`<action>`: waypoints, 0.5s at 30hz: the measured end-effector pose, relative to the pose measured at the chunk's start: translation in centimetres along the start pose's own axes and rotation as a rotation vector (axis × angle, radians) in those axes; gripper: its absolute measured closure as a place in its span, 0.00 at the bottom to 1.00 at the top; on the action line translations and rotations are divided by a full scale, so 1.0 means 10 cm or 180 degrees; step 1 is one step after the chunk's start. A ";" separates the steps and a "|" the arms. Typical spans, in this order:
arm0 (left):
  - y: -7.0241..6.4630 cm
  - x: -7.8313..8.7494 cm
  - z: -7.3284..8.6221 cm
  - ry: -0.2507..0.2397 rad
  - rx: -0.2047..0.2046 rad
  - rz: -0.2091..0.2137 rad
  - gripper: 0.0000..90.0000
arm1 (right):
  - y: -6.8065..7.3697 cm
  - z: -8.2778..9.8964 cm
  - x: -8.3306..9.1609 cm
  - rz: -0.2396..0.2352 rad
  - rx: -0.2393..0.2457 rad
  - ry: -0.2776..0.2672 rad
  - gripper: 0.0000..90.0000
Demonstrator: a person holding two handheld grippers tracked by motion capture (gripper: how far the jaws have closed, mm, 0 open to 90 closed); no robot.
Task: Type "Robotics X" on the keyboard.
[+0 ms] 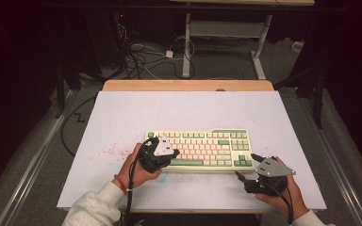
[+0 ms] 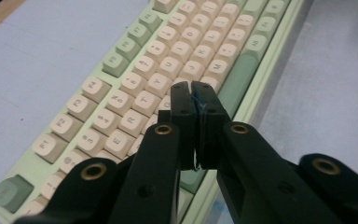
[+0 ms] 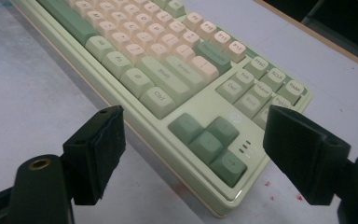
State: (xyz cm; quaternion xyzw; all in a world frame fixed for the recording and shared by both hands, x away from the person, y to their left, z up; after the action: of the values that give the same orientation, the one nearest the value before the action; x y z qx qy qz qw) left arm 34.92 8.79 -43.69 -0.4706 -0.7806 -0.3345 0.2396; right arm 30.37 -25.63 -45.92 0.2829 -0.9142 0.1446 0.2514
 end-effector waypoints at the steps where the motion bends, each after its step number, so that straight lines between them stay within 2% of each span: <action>1: -0.01 -0.01 0.00 0.0004 -0.0014 0.0003 0.95 | 0.00 0.00 0.00 -0.0001 0.0008 0.0001 0.23; 15: -0.05 -0.15 0.03 0.0161 -0.0107 0.0110 0.95 | 0.01 0.01 -0.01 -0.0008 0.0000 0.0035 0.23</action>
State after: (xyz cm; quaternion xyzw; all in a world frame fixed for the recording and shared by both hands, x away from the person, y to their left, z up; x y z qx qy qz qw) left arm 35.13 7.99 -45.05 -0.4793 -0.7603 -0.3552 0.2571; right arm 30.39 -25.56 -46.07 0.2832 -0.9125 0.1458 0.2566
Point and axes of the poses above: each handheld gripper's, and its own axes: x roughly backward along the jaws, z roughly out of its underside, y roughly to its left, the point moved 1 cm from there along -x, roughly forward along the jaws, and after that the axes turned 12 degrees about -x, right-handed, at the moved point
